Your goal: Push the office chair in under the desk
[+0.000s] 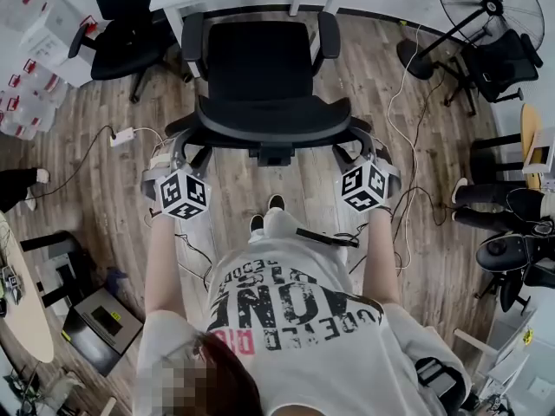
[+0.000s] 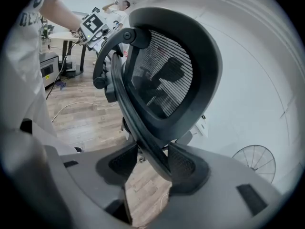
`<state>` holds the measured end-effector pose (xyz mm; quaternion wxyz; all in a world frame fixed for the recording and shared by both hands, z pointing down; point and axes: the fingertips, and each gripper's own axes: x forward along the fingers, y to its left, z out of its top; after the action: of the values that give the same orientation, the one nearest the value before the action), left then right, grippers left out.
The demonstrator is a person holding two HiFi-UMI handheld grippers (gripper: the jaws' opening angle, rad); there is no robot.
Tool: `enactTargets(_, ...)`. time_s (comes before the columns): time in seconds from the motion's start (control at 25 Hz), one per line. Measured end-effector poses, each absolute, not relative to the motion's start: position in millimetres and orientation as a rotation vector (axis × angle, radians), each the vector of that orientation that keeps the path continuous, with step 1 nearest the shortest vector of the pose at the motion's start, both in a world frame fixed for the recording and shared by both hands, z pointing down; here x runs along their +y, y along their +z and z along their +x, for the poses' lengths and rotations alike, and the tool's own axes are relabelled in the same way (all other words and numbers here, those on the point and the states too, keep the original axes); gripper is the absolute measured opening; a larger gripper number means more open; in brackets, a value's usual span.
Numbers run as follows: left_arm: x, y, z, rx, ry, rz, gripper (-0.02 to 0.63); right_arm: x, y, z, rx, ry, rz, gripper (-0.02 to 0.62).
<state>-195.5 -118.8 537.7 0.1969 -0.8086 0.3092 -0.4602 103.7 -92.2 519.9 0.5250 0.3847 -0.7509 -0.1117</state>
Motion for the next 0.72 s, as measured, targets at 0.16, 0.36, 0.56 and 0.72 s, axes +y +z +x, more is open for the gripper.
enactTargets(0.16, -129.1, 537.2, -192.4, 0.864, -1.29, -2.267, 0.216, -102.9, 520.1, 106.8, -1.794, -0.262, 0.916, 0.192)
enactTargets(0.36, -141.3, 538.1, -192.4, 0.864, -1.291, -2.273, 0.216, -115.4, 520.9, 107.2, -1.813, -0.258, 0.907, 0.191)
enactTargets(0.56, -154.8, 538.1, -191.7, 0.875, -1.314, -2.276, 0.217, -128.1, 520.6, 108.1, -1.818, -0.255, 0.899, 0.191)
enactTargets(0.72, -163.2, 538.3, -189.7, 0.887, -1.315, -2.271, 0.218, -137.9, 521.1, 110.6, -1.82, -0.26, 0.903, 0.191)
